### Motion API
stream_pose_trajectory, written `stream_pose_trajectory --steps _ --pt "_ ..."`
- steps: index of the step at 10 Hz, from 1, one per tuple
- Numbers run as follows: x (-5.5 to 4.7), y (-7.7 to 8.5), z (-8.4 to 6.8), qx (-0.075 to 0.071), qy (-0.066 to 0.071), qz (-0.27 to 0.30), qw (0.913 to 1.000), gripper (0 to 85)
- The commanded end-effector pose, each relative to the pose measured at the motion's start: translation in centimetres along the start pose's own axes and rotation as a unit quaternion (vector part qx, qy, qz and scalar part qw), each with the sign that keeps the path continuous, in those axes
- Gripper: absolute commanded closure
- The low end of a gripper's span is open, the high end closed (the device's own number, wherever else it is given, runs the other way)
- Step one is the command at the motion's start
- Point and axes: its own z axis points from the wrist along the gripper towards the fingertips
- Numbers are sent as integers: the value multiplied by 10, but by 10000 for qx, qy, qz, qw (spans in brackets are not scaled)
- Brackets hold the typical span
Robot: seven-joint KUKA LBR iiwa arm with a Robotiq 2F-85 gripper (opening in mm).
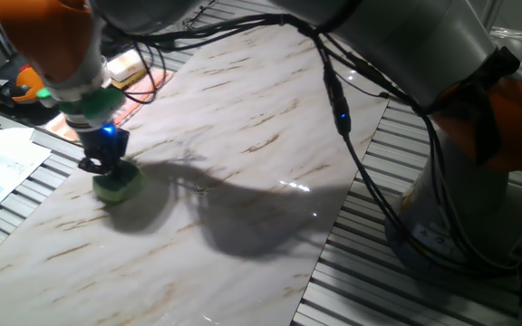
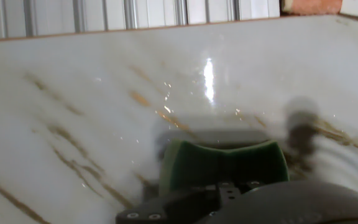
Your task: Clean the tabletop with a sponge
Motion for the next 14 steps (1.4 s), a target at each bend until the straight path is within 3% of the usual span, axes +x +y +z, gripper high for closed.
stream_pose_trajectory --steps 1,5,7,10,12,14 --pt "-1 -1 -1 10 -12 8 10000 850" --pt "-15 1 4 -48 -100 115 9999 850" --pt "-17 1 2 -82 -180 236 9995 850" --pt "-20 4 2 41 -373 613 9974 850" --pt "-25 10 5 137 -180 875 9959 850" --pt "-27 9 9 65 -118 981 9951 850"
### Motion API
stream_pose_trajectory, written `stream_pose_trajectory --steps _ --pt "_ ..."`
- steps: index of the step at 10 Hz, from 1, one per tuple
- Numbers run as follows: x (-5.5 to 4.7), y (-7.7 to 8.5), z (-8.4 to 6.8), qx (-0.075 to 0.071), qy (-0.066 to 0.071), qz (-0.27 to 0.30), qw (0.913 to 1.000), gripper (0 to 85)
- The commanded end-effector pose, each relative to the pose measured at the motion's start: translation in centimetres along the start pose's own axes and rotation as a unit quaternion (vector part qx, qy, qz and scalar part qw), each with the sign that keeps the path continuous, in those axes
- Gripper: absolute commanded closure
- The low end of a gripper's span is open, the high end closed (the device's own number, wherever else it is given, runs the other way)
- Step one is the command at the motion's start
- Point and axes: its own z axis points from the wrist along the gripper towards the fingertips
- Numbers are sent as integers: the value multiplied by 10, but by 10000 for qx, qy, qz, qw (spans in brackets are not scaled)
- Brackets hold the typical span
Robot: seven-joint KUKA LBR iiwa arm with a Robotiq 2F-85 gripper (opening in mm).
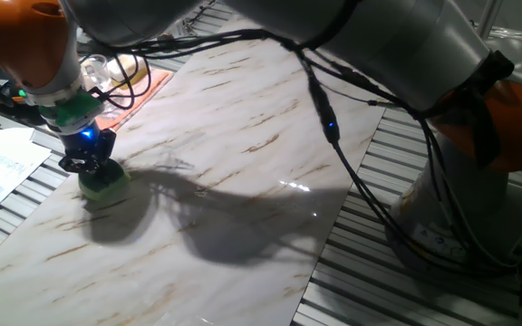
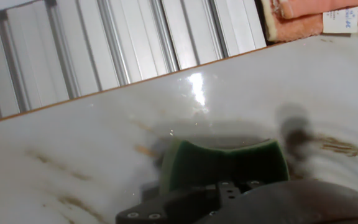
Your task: Clean the tabletop with a sponge
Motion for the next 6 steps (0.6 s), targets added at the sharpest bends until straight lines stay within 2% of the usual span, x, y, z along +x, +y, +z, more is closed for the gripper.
stream_pose_trajectory --steps 1,4,6 --pt "0 -1 0 -10 -11 17 10000 850" --pt "0 -2 1 110 -91 133 9998 850" --pt "0 -4 3 211 -58 164 9996 850"
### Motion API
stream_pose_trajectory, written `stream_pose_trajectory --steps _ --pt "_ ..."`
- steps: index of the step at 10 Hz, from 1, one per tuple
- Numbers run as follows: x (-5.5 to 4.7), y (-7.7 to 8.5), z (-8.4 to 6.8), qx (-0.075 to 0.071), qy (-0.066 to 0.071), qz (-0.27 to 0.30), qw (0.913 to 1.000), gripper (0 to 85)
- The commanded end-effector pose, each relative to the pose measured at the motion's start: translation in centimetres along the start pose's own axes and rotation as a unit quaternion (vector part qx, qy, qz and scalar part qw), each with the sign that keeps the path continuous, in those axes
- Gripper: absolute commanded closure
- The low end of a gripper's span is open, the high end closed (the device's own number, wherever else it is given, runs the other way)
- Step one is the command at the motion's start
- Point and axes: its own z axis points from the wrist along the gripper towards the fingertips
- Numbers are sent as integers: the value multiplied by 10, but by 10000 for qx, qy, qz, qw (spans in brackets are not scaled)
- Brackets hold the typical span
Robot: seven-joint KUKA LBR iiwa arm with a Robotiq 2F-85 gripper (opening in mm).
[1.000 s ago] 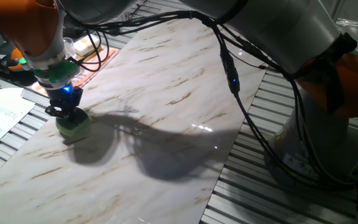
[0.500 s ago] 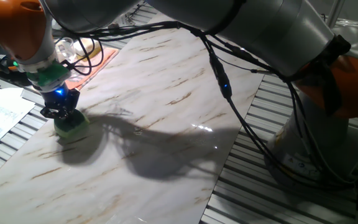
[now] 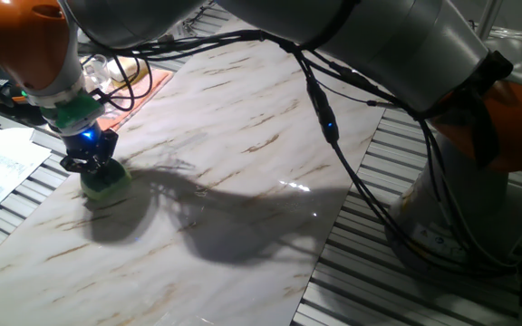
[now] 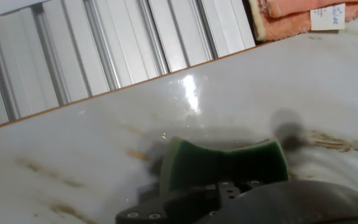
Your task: Clean the tabletop with a sponge
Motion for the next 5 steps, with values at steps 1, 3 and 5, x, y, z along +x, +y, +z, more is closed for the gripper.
stream_pose_trajectory --steps 1,3,5 --pt "0 -2 3 -11 -10 -42 10000 850" --pt "-1 -5 10 -48 -48 -156 9999 850" --pt "-1 -7 10 -26 -95 -291 9995 850"
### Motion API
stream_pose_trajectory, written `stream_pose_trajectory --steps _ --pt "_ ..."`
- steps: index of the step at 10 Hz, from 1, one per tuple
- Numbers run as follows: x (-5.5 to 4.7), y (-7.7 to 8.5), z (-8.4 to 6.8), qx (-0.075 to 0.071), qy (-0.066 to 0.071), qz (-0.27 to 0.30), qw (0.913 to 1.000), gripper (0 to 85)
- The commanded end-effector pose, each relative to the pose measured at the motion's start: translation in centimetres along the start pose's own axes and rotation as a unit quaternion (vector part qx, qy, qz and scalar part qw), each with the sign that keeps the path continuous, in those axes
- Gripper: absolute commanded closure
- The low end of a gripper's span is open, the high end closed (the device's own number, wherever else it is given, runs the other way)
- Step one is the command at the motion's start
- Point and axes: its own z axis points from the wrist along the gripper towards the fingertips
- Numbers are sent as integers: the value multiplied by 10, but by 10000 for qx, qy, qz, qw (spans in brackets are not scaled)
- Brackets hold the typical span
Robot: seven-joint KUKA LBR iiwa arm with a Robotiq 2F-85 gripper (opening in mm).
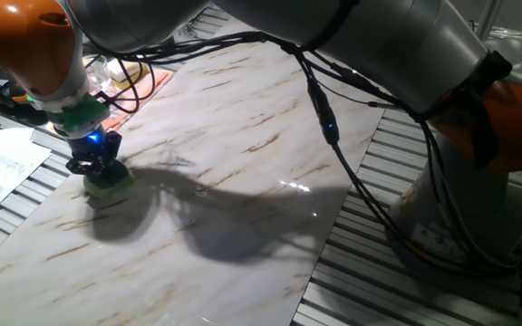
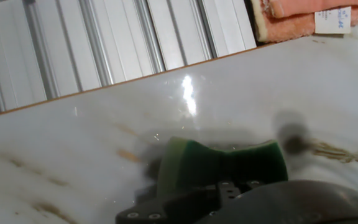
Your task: Clean the tabletop with a sponge
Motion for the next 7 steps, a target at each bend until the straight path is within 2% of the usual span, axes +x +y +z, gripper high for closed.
stream_pose_trajectory --steps 1,2,4,7 --pt "1 -2 0 6 -17 -51 10000 850" --pt "2 -4 0 -17 -23 -165 9999 850" --pt "2 0 1 -182 5 -488 9986 850" --pt "2 7 -6 -258 180 -667 9973 850"
